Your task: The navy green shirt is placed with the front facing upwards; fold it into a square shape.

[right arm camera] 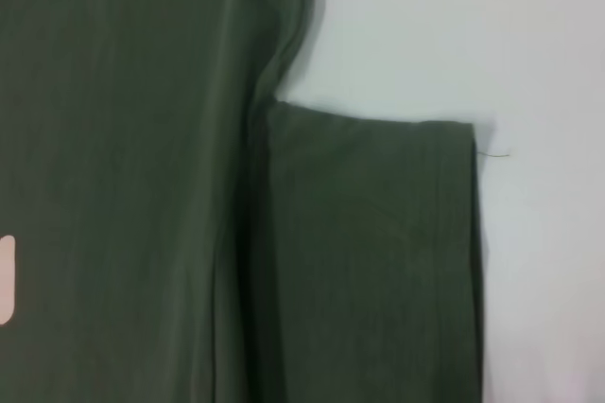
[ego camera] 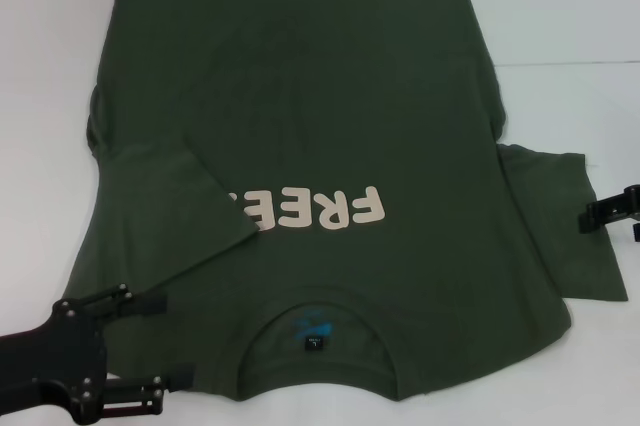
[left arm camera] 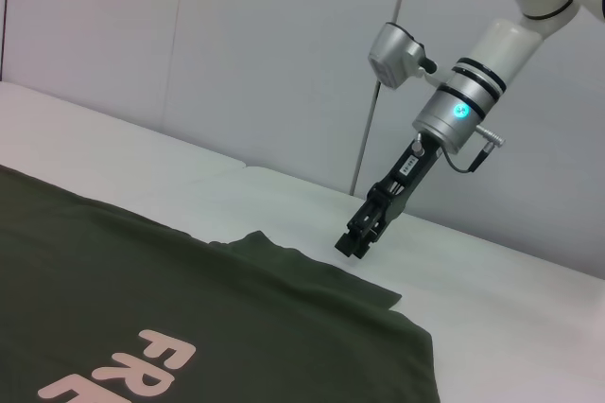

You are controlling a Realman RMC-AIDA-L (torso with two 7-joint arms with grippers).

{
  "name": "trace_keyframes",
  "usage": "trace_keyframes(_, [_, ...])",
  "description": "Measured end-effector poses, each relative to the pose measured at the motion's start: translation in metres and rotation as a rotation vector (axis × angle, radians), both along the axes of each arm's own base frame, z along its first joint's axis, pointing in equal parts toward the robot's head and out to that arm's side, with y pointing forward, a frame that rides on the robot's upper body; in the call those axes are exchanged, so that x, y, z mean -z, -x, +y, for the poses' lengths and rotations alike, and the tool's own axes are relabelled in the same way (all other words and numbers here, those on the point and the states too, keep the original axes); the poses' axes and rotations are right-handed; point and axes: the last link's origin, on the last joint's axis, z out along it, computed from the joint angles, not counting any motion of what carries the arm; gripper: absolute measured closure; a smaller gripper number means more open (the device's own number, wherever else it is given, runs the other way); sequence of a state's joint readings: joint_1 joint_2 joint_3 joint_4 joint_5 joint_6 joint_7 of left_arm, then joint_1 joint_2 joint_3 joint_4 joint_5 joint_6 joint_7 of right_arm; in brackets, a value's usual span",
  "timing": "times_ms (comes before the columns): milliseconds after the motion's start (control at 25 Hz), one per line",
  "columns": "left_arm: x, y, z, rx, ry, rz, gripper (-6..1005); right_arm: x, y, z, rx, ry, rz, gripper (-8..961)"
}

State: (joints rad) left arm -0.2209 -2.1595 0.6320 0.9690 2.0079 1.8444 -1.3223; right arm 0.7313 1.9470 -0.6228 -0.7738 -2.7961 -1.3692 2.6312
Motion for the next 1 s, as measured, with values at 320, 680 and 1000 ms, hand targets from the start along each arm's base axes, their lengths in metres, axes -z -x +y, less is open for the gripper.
trace_keyframes(320, [0.0,0.0,0.0,0.0,-0.001,0.002,86,0.007,0.001,0.001,-0.002,0.002,0.007,41])
trace_keyframes(680, [0.0,0.0,0.0,-0.001,-0.002,0.003,86,0.013,0.0,0.0,-0.003,0.014,0.009,42])
trace_keyframes(1000, [0.0,0.0,0.001,0.0,-0.001,0.004,86,0.015,0.001,-0.001,-0.004,0.02,0.006,42])
